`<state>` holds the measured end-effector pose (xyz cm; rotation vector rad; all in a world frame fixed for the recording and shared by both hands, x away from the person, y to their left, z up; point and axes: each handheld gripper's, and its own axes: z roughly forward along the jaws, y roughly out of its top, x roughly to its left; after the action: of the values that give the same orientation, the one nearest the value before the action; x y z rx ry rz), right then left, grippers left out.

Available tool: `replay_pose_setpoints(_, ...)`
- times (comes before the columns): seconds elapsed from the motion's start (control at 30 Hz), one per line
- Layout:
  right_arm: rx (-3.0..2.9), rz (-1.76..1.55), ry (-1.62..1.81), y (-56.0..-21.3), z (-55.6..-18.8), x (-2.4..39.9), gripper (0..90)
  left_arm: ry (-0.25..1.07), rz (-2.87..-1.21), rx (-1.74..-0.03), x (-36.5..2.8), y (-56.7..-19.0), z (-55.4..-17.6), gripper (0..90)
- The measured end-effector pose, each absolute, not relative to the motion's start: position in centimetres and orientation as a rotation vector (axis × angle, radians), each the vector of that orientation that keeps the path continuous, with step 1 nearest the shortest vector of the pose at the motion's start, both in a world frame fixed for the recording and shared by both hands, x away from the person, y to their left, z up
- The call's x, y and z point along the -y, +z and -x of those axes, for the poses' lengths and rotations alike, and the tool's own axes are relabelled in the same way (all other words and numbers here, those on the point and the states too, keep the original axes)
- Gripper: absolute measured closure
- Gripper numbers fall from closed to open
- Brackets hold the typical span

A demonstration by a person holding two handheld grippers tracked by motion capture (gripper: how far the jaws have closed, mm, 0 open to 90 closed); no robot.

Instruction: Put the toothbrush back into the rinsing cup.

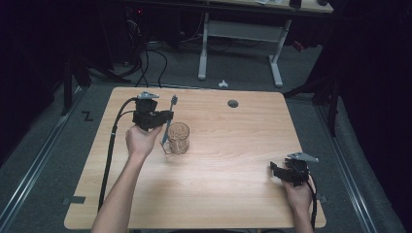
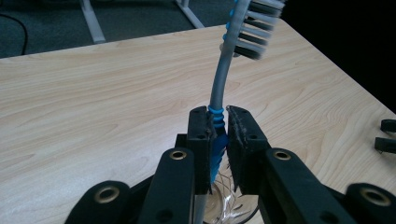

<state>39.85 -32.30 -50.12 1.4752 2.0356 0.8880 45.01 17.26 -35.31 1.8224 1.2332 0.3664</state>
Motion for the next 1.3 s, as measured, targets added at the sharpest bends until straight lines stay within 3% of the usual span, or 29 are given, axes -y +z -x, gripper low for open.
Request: replay_pose_setpoints(1.3, -2.036, -1.472, 0.882, -50.1, -39.8, 32.2, 32.8, 0.388, -1.849, -1.254, -18.1, -37.3, -43.0, 79.3)
